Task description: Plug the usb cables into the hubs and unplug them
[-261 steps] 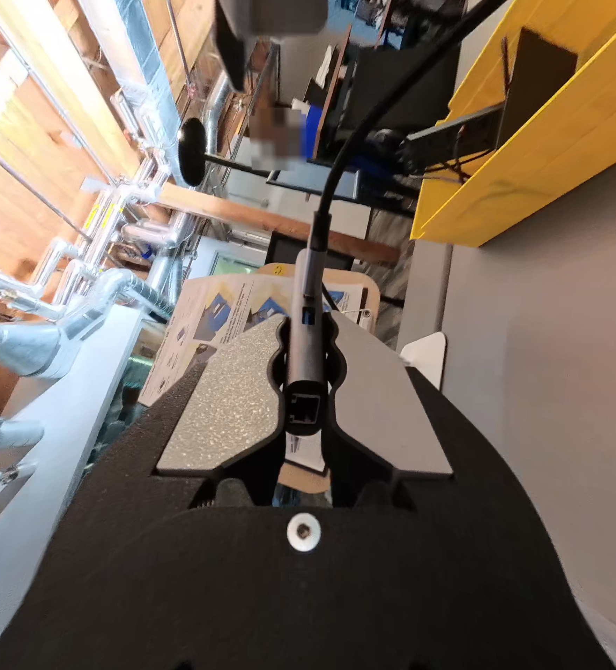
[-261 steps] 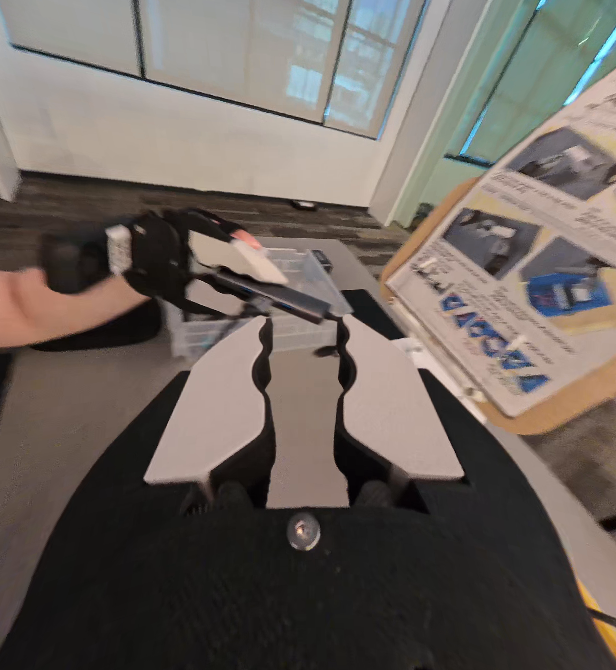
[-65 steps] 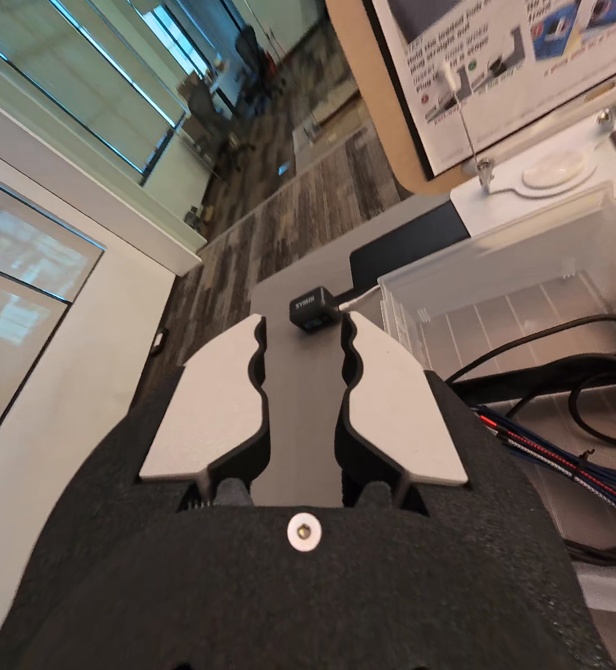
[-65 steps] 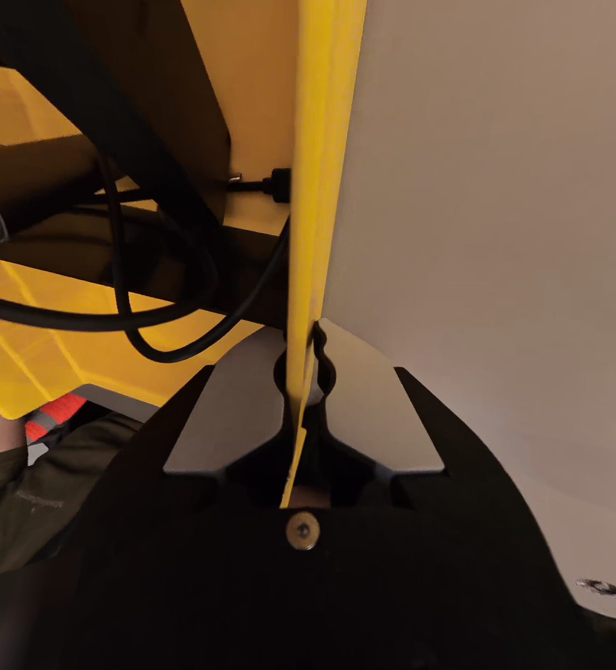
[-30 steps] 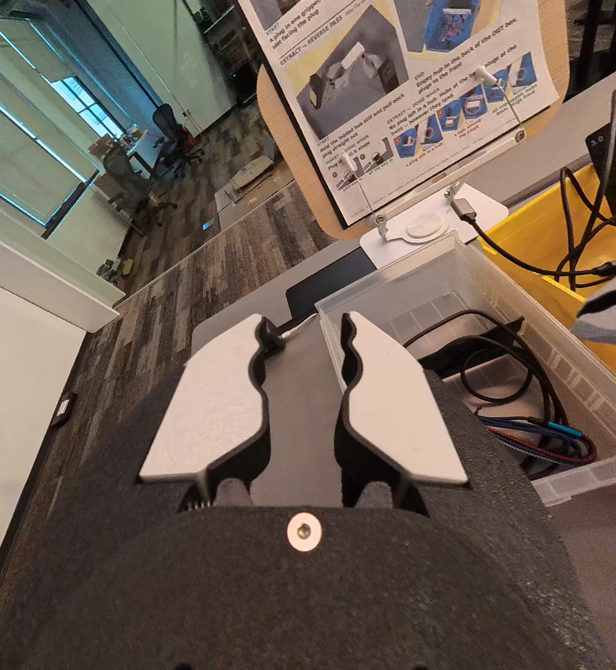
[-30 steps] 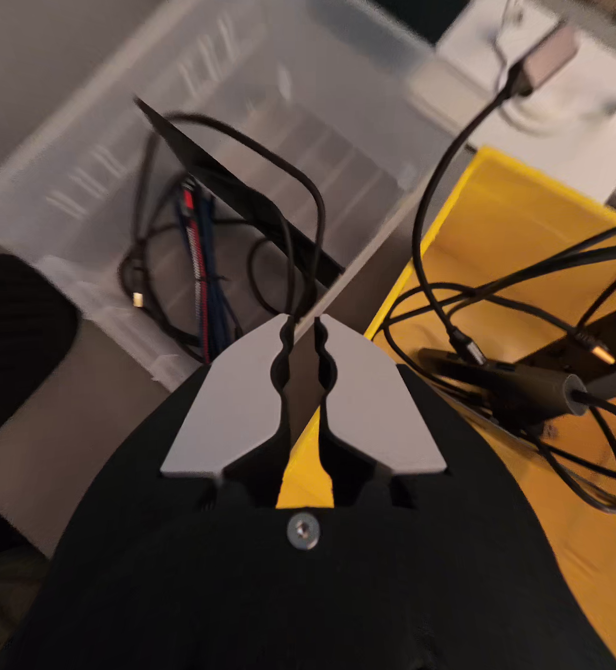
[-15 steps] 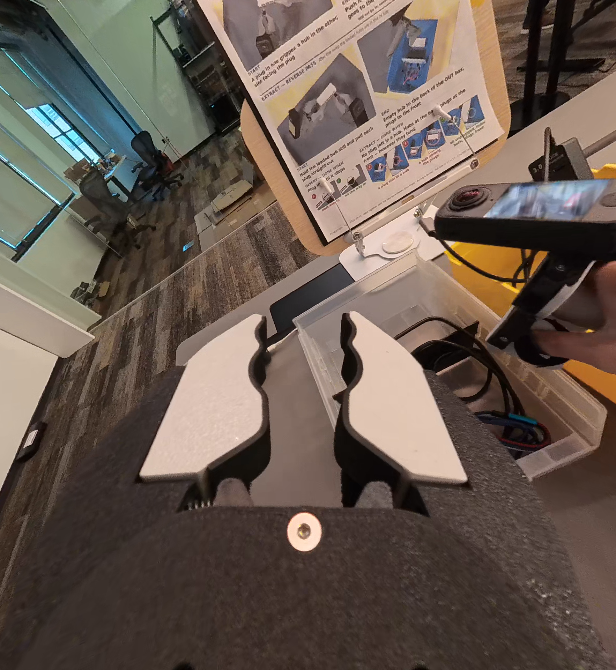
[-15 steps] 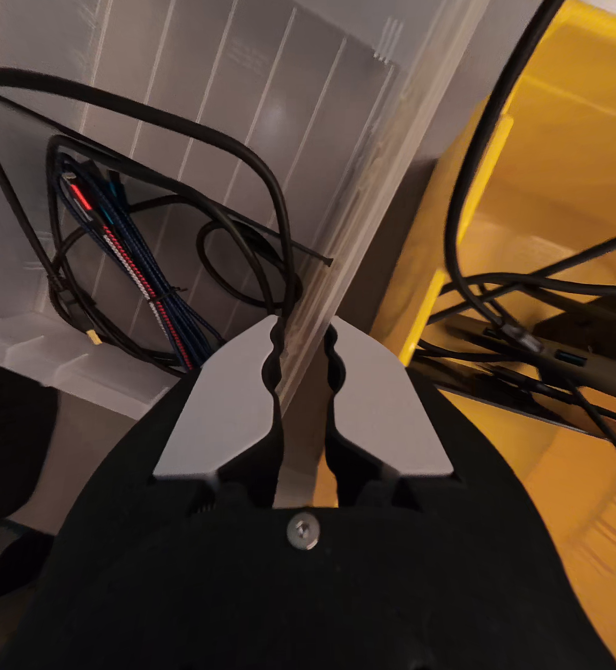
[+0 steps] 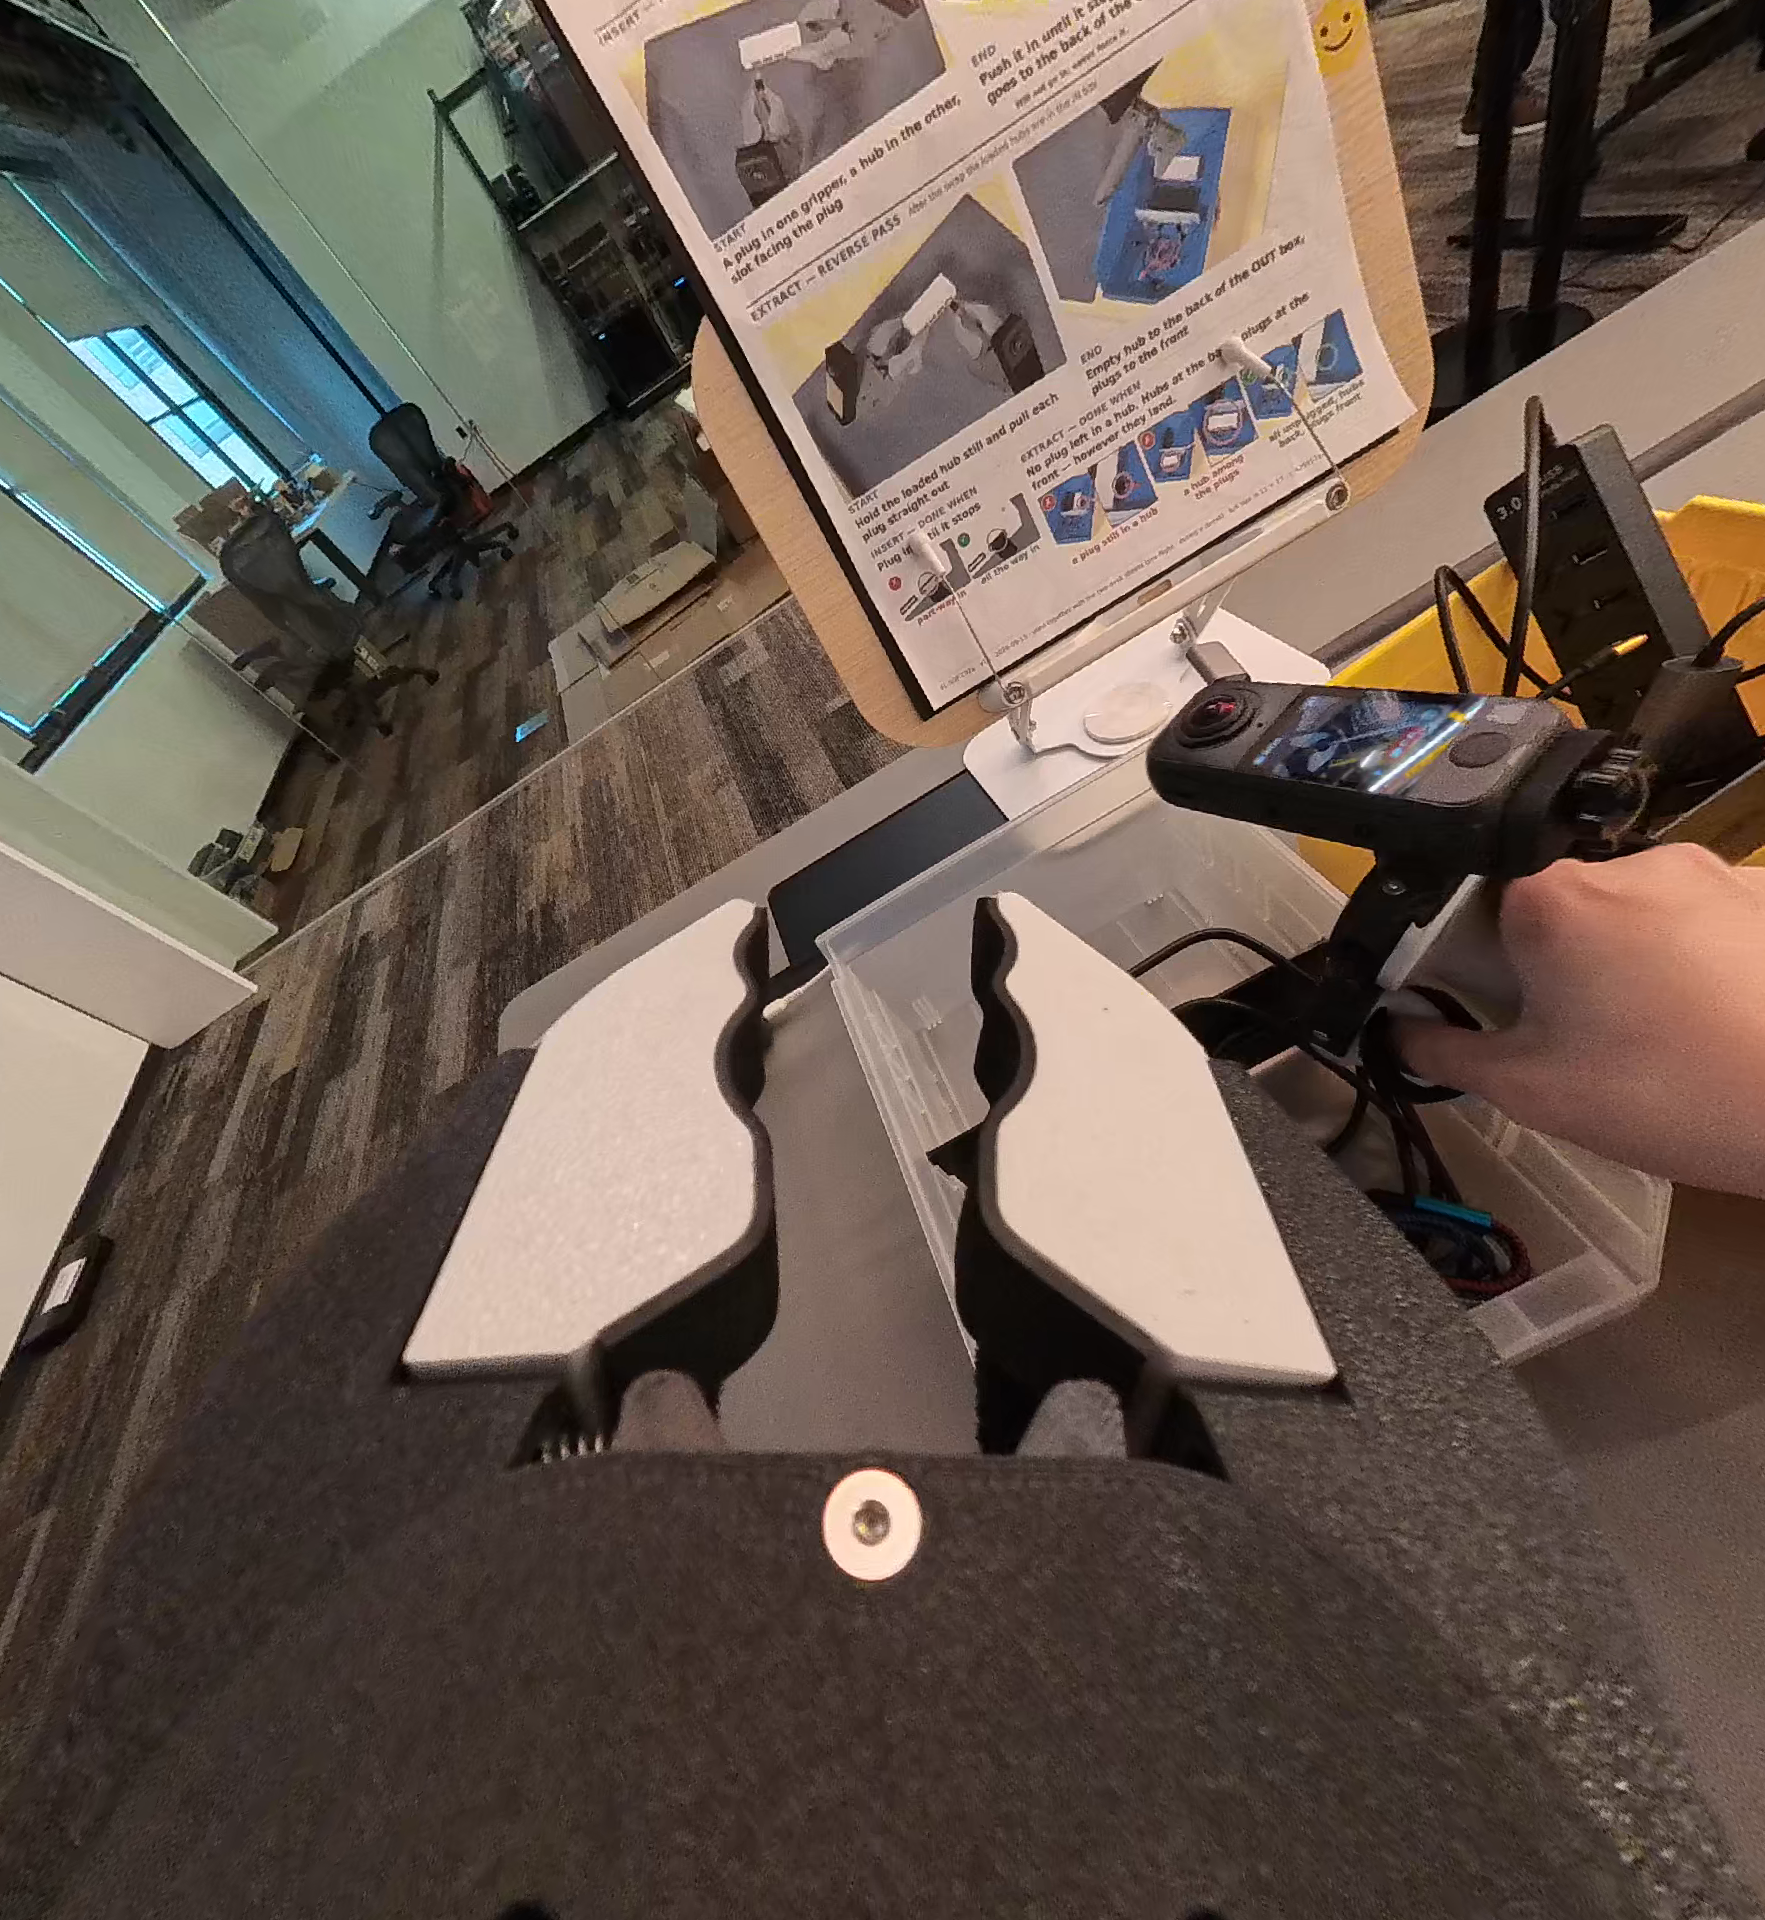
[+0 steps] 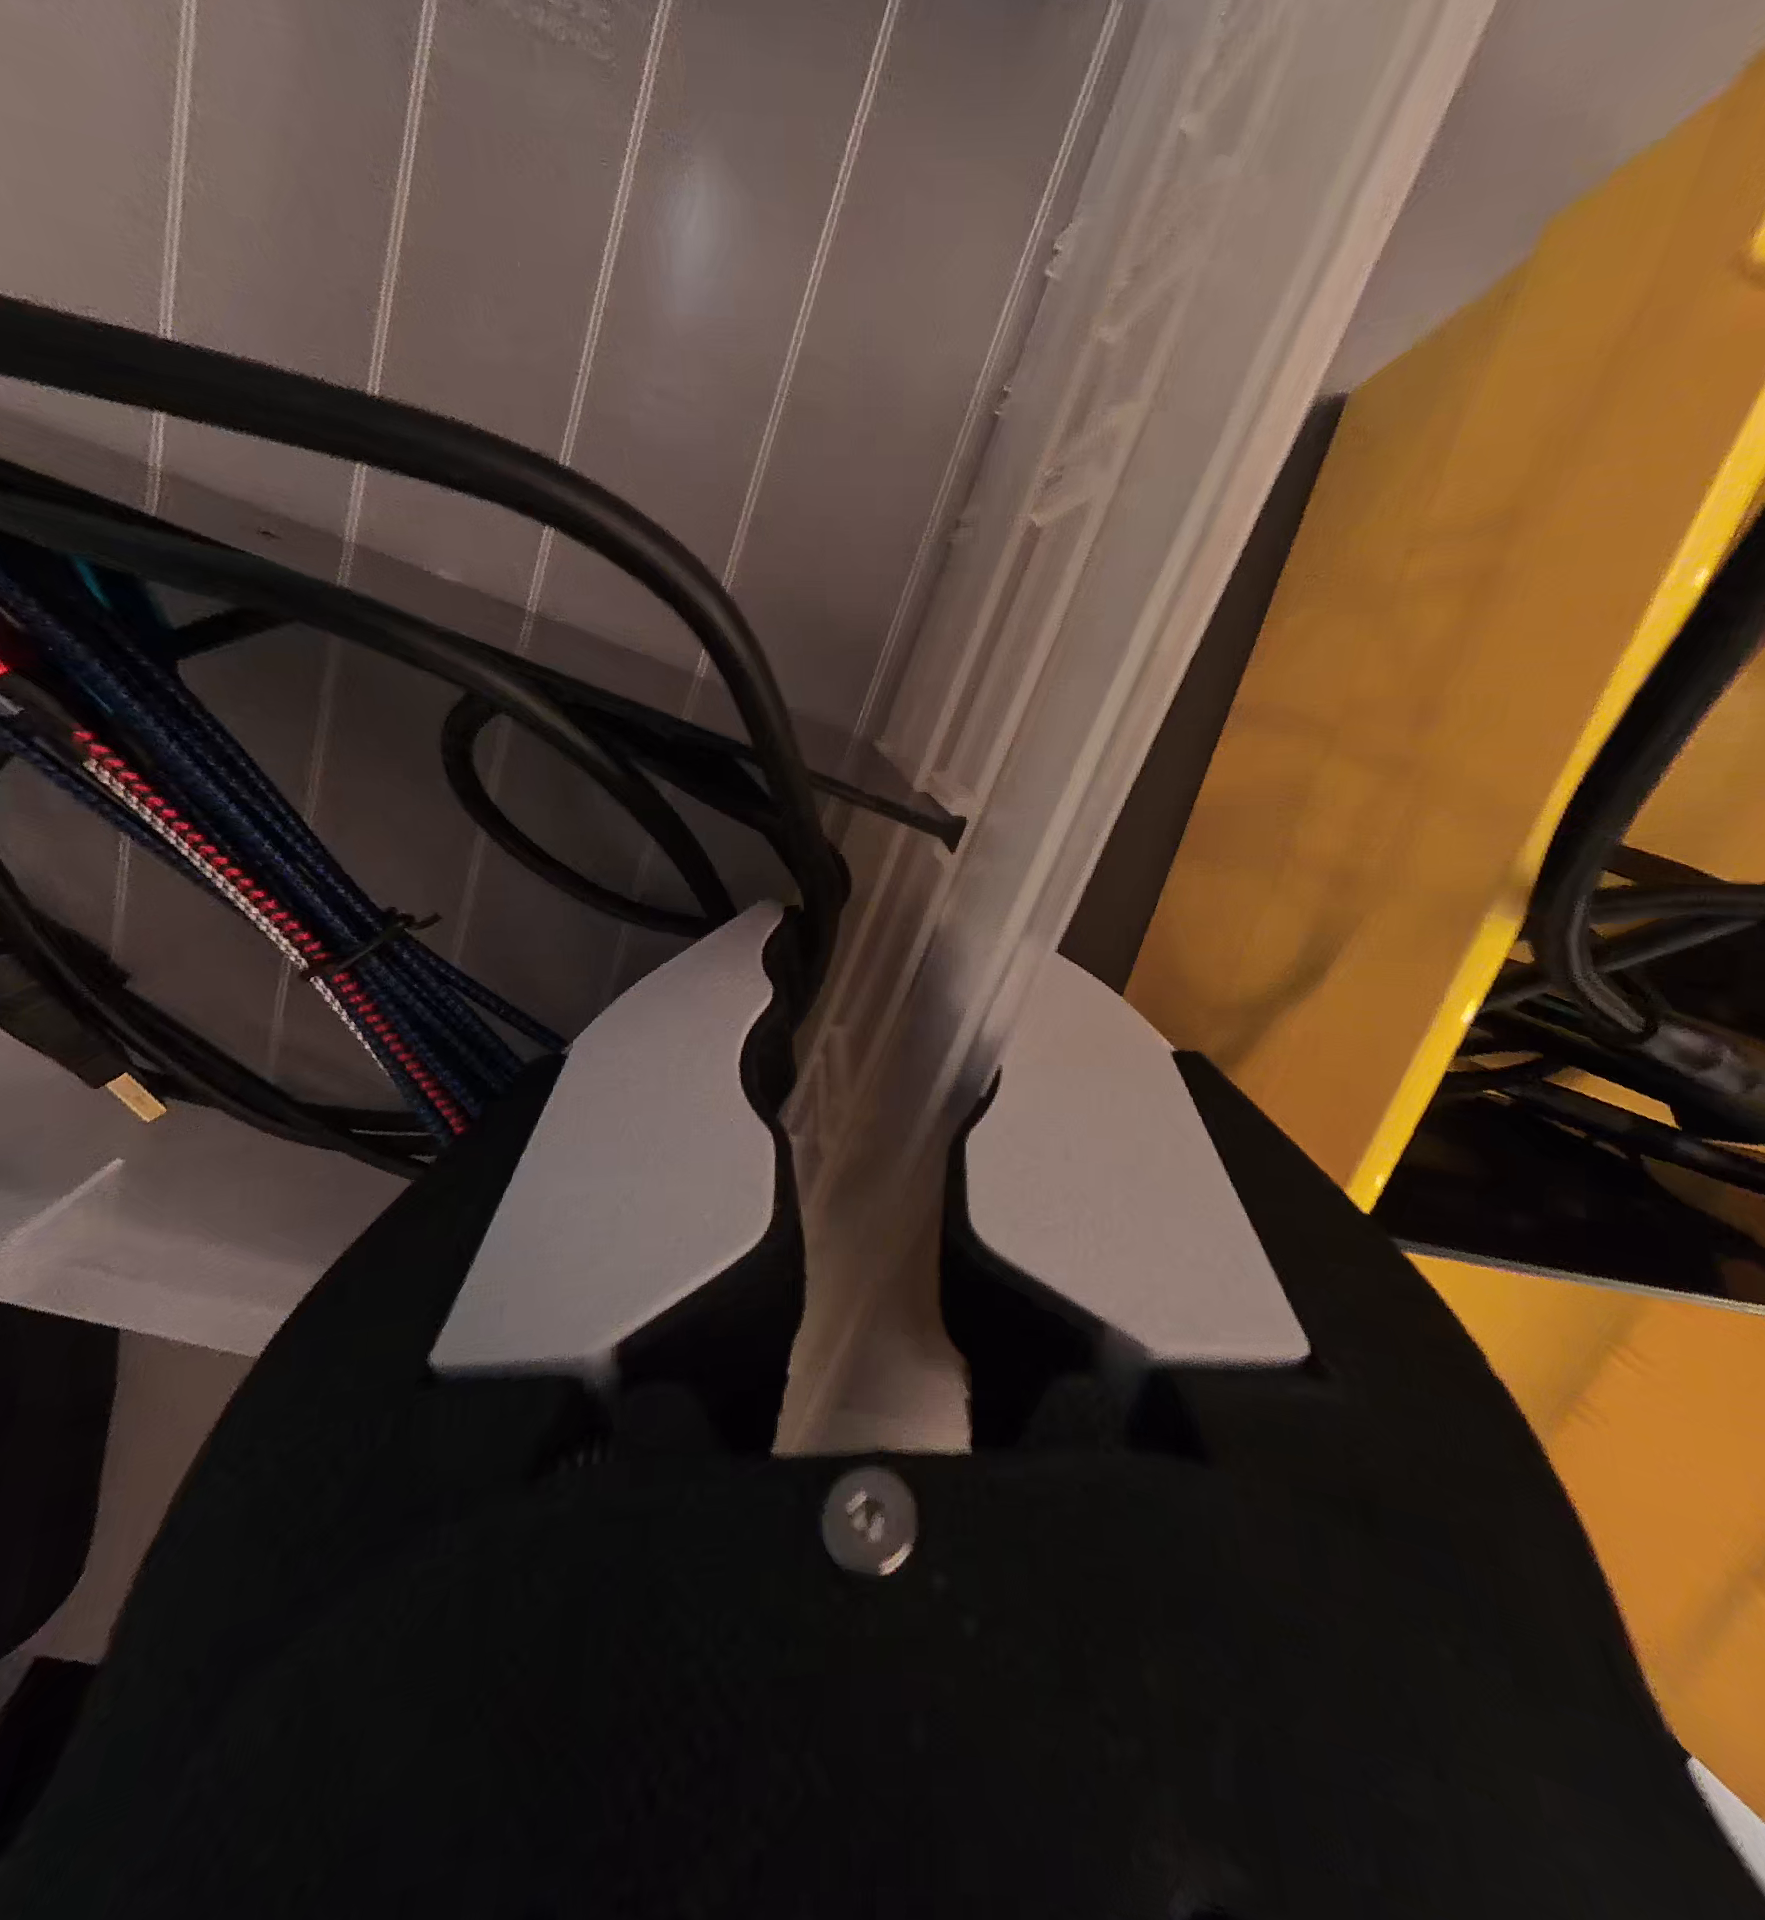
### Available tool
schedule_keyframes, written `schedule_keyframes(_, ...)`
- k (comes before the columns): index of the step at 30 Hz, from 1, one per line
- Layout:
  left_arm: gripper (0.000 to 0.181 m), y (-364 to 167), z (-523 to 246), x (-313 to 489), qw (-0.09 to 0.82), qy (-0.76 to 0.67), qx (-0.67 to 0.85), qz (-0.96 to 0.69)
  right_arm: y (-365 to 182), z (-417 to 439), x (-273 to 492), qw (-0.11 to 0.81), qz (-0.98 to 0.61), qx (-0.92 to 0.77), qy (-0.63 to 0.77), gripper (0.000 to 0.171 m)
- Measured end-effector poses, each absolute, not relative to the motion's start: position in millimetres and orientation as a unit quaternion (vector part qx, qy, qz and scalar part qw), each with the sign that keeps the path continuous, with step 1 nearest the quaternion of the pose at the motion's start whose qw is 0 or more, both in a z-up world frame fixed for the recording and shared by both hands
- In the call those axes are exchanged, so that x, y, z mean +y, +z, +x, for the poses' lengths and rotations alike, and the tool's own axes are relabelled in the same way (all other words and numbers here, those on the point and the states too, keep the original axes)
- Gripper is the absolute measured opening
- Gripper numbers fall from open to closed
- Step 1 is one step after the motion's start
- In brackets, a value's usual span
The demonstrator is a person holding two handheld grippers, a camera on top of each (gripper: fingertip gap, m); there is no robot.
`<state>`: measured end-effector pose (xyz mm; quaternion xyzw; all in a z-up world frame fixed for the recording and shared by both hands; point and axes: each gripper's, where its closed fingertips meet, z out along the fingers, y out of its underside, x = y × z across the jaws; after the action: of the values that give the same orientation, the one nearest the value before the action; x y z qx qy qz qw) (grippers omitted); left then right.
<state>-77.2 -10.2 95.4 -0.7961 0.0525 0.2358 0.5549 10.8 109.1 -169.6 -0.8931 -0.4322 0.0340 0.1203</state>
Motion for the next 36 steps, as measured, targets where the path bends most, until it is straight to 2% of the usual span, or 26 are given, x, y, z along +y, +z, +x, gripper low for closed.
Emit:
schedule_keyframes(5,0.037,92.7,-74.6,-9.4,0.548,0.240,0.059,-0.799,-170.1,6.9,108.9,0.115,-0.892,-0.434,0.051,0.021)
schedule_keyframes(6,0.037,92.7,-73.5,-9.4,0.548,0.240,0.060,-0.799,-169.4,3.5,106.3,0.103,-0.894,-0.430,0.075,0.015)
schedule_keyframes(13,0.036,92.9,-68.7,-8.7,0.550,0.238,0.069,-0.797,-167.7,-4.4,93.3,0.059,-0.897,-0.398,0.183,0.011)
schedule_keyframes(24,0.036,89.8,-74.2,-9.7,0.546,0.231,0.064,-0.803,-148.5,13.3,80.3,-0.009,-0.899,-0.386,0.206,0.016)
schedule_keyframes(28,0.036,88.7,-73.1,-9.9,0.543,0.231,0.066,-0.805,-149.3,26.1,69.7,-0.025,-0.898,-0.407,0.167,0.019)
schedule_keyframes(36,0.036,84.6,-63.8,-6.2,0.537,0.229,0.082,-0.808,-178.1,27.7,64.6,-0.021,-0.905,-0.417,0.084,0.007)
